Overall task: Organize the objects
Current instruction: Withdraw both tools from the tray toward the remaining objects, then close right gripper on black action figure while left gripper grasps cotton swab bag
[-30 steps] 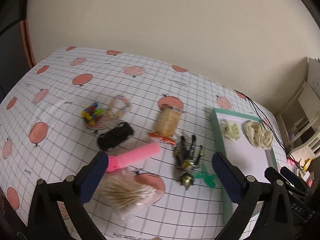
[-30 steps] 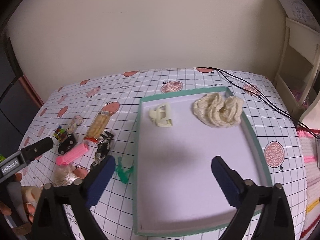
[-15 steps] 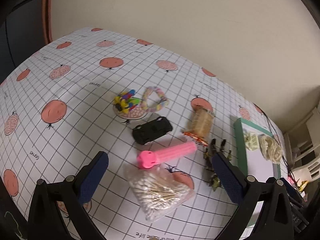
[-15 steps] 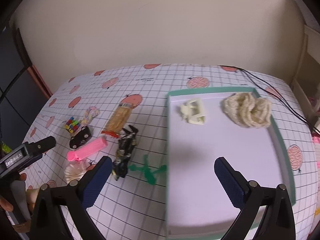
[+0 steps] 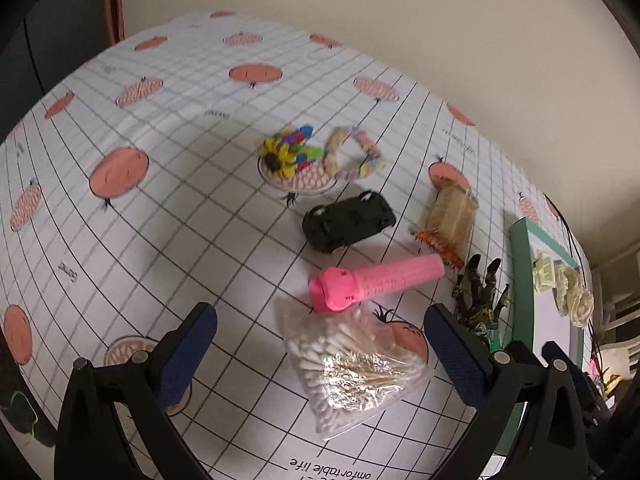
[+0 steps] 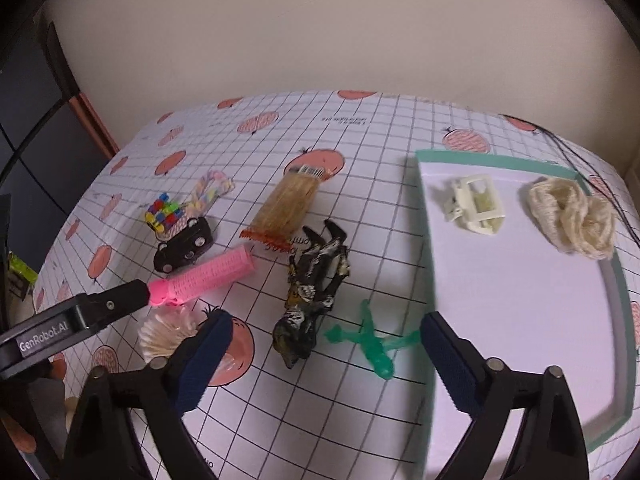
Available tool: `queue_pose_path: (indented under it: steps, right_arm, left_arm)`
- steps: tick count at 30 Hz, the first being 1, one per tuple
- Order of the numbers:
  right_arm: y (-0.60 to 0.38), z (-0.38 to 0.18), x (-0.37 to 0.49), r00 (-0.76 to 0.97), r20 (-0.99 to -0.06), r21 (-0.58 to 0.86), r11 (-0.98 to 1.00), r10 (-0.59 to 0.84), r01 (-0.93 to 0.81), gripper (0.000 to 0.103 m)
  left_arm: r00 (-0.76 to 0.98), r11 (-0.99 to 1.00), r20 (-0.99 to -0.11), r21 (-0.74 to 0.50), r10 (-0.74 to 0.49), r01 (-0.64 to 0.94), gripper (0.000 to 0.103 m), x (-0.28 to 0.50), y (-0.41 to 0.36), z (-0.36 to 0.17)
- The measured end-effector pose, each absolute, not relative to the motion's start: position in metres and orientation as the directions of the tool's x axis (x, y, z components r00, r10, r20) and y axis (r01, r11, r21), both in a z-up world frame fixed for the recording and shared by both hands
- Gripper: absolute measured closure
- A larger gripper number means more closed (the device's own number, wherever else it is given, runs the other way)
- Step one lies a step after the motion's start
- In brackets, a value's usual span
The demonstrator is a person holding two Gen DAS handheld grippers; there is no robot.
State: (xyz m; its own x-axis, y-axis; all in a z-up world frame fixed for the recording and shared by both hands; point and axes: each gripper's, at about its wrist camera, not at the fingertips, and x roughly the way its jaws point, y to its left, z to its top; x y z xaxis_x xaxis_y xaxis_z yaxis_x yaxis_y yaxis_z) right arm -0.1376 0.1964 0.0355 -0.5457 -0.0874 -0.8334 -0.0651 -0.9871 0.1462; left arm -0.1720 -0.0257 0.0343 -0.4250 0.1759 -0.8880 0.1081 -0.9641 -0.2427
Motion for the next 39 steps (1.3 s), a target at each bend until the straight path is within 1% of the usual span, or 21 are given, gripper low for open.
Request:
queue_pose_path:
  steps: [3, 7, 9, 10, 12, 13, 15, 17, 20, 22, 23, 24, 28, 29, 30, 31, 34, 35, 39]
  right_arm:
    - [0.194, 0.028, -0.143, -0.53, -0.843, 0.151, -0.986, -0.093, -0.067, 0.018]
    - [0.194, 0.02, -0.149, -0.516, -0.851, 0.156, -0.985, -0.097, -0.073, 0.031]
    - [0.192, 0.017, -0.153, -0.512, -0.852, 0.165, -0.984, -0.108, -0.067, 0.041]
    - [0.19, 0.016, -0.155, -0.511, -0.853, 0.167, -0.984, -0.111, -0.066, 0.043]
    - [0.188, 0.013, -0.158, -0.506, -0.855, 0.169, -0.984, -0.113, -0.065, 0.051]
    - [0.187, 0.012, -0.159, -0.502, -0.857, 0.172, -0.983, -0.117, -0.064, 0.053]
    - [0.185, 0.008, -0.161, -0.493, -0.862, 0.173, -0.983, -0.12, -0.062, 0.058]
    - [0.183, 0.004, -0.163, -0.482, -0.869, 0.165, -0.984, -0.114, -0.065, 0.06]
    - [0.181, 0.001, -0.164, -0.475, -0.872, 0.167, -0.984, -0.118, -0.062, 0.062]
    - [0.18, -0.002, -0.165, -0.465, -0.877, 0.164, -0.985, -0.119, -0.057, 0.064]
    - [0.179, -0.003, -0.165, -0.46, -0.88, 0.16, -0.986, -0.118, -0.054, 0.066]
    - [0.178, -0.004, -0.166, -0.458, -0.882, 0.153, -0.987, -0.113, -0.053, 0.066]
    - [0.176, -0.004, -0.167, -0.459, -0.883, 0.131, -0.99, -0.098, -0.041, 0.067]
    - [0.176, -0.004, -0.167, -0.459, -0.883, 0.128, -0.991, -0.096, -0.037, 0.068]
    - [0.177, -0.004, -0.167, -0.46, -0.882, 0.132, -0.99, -0.1, -0.039, 0.07]
    - [0.178, -0.004, -0.167, -0.459, -0.882, 0.142, -0.989, -0.105, -0.045, 0.072]
    - [0.18, -0.004, -0.167, -0.456, -0.883, 0.149, -0.988, -0.111, -0.047, 0.073]
    - [0.179, -0.004, -0.166, -0.454, -0.884, 0.147, -0.988, -0.112, -0.043, 0.073]
    - [0.18, 0.0, -0.164, -0.461, -0.878, 0.163, -0.986, -0.127, -0.038, 0.073]
  left_arm:
    - [-0.404, -0.954, -0.895, -0.264, 0.189, 0.138, 0.0, -0.174, -0.027, 0.029]
    - [-0.39, -0.951, -0.903, -0.262, 0.181, 0.163, 0.0, -0.175, -0.024, 0.024]
    - [-0.383, -0.951, -0.906, -0.261, 0.183, 0.163, 0.0, -0.176, -0.02, 0.021]
    - [-0.378, -0.951, -0.907, -0.262, 0.184, 0.165, 0.0, -0.177, -0.019, 0.02]
    - [-0.372, -0.948, -0.909, -0.269, 0.191, 0.171, 0.001, -0.178, -0.016, 0.017]
    - [-0.369, -0.948, -0.91, -0.268, 0.19, 0.172, 0.001, -0.179, -0.015, 0.016]
    - [-0.362, -0.952, -0.915, -0.252, 0.177, 0.173, 0.006, -0.179, -0.012, 0.014]
    - [-0.347, -0.956, -0.922, -0.241, 0.172, 0.168, 0.009, -0.18, -0.008, 0.011]
    - [-0.326, -0.962, -0.931, -0.224, 0.163, 0.157, 0.009, -0.18, -0.003, 0.005]
    - [-0.318, -0.963, -0.935, -0.218, 0.16, 0.157, 0.014, -0.18, -0.001, 0.004]
    - [-0.307, -0.962, -0.937, -0.221, 0.165, 0.158, 0.019, -0.181, 0.0, 0.001]
    - [-0.311, -0.966, -0.938, -0.208, 0.152, 0.155, 0.02, -0.18, 0.002, 0.002]
    - [-0.313, -0.97, -0.94, -0.192, 0.137, 0.149, 0.022, -0.18, 0.002, 0.002]
    - [-0.314, -0.973, -0.941, -0.179, 0.126, 0.147, 0.026, -0.181, 0.003, 0.002]
    - [-0.313, -0.977, -0.944, -0.155, 0.103, 0.144, 0.035, -0.18, 0.003, 0.003]
    - [-0.314, -0.982, -0.946, -0.128, 0.079, 0.138, 0.038, -0.18, 0.004, 0.003]
    - [-0.317, -0.986, -0.946, -0.107, 0.063, 0.124, 0.045, -0.179, 0.004, 0.004]
    - [-0.318, -0.985, -0.945, -0.117, 0.073, 0.124, 0.049, -0.179, 0.003, 0.005]
    - [-0.319, -0.984, -0.944, -0.133, 0.089, 0.117, 0.056, -0.178, -0.001, 0.008]
